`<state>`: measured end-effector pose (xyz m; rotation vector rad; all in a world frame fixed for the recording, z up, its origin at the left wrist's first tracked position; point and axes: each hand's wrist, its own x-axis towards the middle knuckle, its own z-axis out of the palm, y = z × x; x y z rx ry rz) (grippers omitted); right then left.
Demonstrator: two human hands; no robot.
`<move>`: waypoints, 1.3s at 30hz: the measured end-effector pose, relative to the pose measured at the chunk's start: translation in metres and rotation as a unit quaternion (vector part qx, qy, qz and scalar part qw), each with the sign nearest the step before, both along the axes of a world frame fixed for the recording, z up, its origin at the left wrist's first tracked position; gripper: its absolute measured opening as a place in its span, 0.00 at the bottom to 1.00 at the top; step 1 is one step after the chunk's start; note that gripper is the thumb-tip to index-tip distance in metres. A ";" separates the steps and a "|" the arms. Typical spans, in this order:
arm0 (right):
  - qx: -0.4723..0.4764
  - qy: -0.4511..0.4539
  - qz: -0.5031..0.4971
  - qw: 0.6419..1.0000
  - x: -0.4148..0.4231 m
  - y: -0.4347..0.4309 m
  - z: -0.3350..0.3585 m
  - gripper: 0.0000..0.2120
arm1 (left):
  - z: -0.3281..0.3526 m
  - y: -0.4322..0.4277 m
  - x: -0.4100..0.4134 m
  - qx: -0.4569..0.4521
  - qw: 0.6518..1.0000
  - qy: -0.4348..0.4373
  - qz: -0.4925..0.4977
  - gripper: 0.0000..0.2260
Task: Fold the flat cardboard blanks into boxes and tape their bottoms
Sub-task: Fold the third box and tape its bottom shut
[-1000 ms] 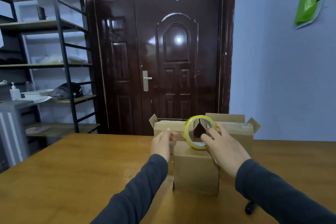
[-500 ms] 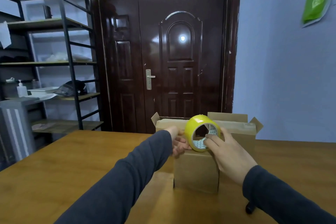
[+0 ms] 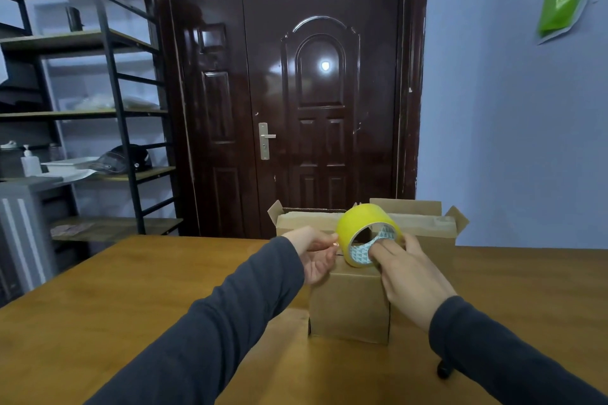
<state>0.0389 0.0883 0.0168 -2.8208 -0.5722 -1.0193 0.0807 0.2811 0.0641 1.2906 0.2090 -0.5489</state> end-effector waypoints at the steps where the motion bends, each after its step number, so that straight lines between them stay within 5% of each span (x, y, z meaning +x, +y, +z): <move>1: -0.003 -0.001 -0.003 1.000 0.000 0.000 0.000 0.12 | -0.002 0.001 0.000 -0.003 1.000 -0.001 -0.006 0.04; 4: 0.001 -0.018 0.010 1.000 0.001 0.000 -0.001 0.17 | -0.005 0.001 0.002 -0.004 1.000 0.003 -0.005 0.07; 9: 0.153 -0.012 0.137 0.979 -0.005 -0.005 -0.007 0.33 | -0.003 0.004 0.005 -0.016 0.999 0.009 0.034 0.05; 13: 0.361 -0.051 0.134 0.921 -0.007 0.005 -0.018 0.33 | 0.000 0.001 0.008 0.009 0.998 0.018 0.066 0.08; 15: 0.445 0.027 0.079 0.892 -0.002 0.011 -0.012 0.27 | 0.001 0.000 0.009 0.013 0.997 0.019 0.070 0.08; 17: 0.426 0.154 0.021 0.891 0.013 0.013 -0.005 0.21 | 0.000 0.001 0.009 -0.004 0.998 0.020 0.062 0.08; 21: 0.339 0.268 -0.058 0.900 0.037 0.017 0.007 0.34 | 0.000 0.003 0.006 -0.032 0.998 0.020 0.056 0.05; 24: 0.358 0.245 -0.097 0.896 0.042 0.024 0.019 0.19 | -0.002 0.003 0.004 -0.034 0.998 0.003 0.053 0.05; 28: 0.434 0.208 -0.089 0.872 0.050 0.039 0.030 0.13 | -0.004 0.002 0.008 -0.006 0.996 -0.043 0.077 0.10; 33: 0.342 0.176 -0.124 0.915 0.047 0.050 0.026 0.14 | -0.004 0.003 0.020 0.118 0.977 -0.080 0.160 0.15; 39: 0.283 0.111 -0.126 0.944 0.042 0.057 0.021 0.21 | -0.005 0.022 0.032 0.181 0.961 -0.113 0.178 0.08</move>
